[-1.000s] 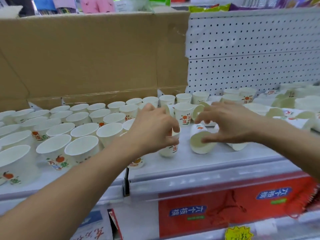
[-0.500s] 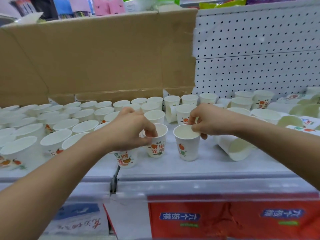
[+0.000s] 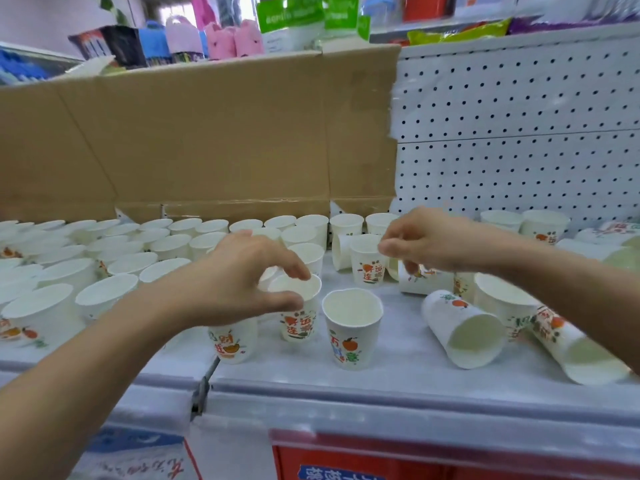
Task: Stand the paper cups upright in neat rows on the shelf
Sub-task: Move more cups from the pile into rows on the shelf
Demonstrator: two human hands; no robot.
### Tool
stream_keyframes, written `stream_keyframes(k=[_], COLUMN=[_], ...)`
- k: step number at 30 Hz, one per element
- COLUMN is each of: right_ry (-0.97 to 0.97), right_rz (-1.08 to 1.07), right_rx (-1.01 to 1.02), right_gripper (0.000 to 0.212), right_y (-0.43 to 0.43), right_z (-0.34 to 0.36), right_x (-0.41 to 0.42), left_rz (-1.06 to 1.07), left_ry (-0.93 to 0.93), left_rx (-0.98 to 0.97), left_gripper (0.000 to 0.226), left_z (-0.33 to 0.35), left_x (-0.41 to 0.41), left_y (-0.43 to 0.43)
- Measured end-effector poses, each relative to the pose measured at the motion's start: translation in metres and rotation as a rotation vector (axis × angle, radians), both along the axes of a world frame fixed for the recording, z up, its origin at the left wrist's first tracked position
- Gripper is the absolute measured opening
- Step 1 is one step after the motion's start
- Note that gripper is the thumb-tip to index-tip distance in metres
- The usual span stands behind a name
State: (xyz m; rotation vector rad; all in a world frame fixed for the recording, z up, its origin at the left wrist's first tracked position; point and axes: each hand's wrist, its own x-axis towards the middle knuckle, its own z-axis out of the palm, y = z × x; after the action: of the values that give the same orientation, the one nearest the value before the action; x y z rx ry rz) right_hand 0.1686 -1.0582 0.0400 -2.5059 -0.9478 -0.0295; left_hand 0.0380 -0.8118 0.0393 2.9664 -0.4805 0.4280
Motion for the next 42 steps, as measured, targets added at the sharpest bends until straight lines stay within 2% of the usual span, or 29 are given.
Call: stream_keyframes(k=[3, 5, 8, 12, 16, 21, 25, 28, 29, 32, 36, 38, 42], right_ry=[-0.029, -0.054, -0.122, -0.245, -0.418, -0.414, -0.401, -0.404, -0.405, -0.405, -0.432, -0.453, -0.475], right_rz=[-0.031, -0.028, 0.005, 0.051, 0.074, 0.113, 0.147, 0.148, 0.148, 0.141, 0.145, 0.140, 0.145], right_rx=[0.014, -0.006, -0.084, -0.259, -0.400, -0.442, -0.454, -0.446, -0.440, -0.429, -0.446, -0.451, -0.431], right_gripper=[0.016, 0.010, 0.004, 0.018, 0.011, 0.010, 0.012, 0.010, 0.009, 0.009, 0.012, 0.014, 0.015], right_y=[-0.015, -0.013, -0.002, 0.019, 0.033, 0.014, 0.002, -0.003, -0.004, -0.006, 0.004, 0.009, 0.021], right_z=[0.016, 0.018, 0.013, -0.003, -0.013, -0.011, -0.007, -0.005, -0.004, -0.003, -0.007, -0.010, -0.015], right_x=[0.020, 0.030, 0.037, 0.045, 0.051, 0.044, 0.035, 0.029, 0.028, 0.026, 0.027, 0.028, 0.030], left_rz=[0.029, 0.042, 0.095, 0.281, 0.356, 0.375, 0.380, 0.339, 0.286, 0.119, 0.029, -0.006, -0.007], left_ry=[0.009, 0.041, 0.075, 0.088, 0.195, 0.321, 0.323, 0.290, 0.263, 0.199, 0.082, 0.039, 0.052], left_rx=[-0.152, -0.172, -0.132, 0.024, 0.013, 0.003, -0.162, -0.246, -0.249, -0.140, 0.210, 0.323, 0.344], left_gripper=[0.025, 0.020, 0.015, 0.028, 0.024, 0.039, 0.043, 0.022, 0.022, 0.022, 0.012, 0.012, 0.015], left_z=[0.022, 0.037, 0.043, 0.028, 0.007, -0.009, -0.012, -0.007, -0.004, 0.003, 0.003, -0.001, 0.001], left_x=[0.010, 0.029, 0.073, 0.141, 0.183, 0.206, 0.211, 0.206, 0.203, 0.193, 0.186, 0.186, 0.186], left_y=[0.001, -0.004, -0.015, -0.024, -0.027, -0.031, -0.034, -0.032, -0.030, -0.023, -0.027, -0.028, -0.025])
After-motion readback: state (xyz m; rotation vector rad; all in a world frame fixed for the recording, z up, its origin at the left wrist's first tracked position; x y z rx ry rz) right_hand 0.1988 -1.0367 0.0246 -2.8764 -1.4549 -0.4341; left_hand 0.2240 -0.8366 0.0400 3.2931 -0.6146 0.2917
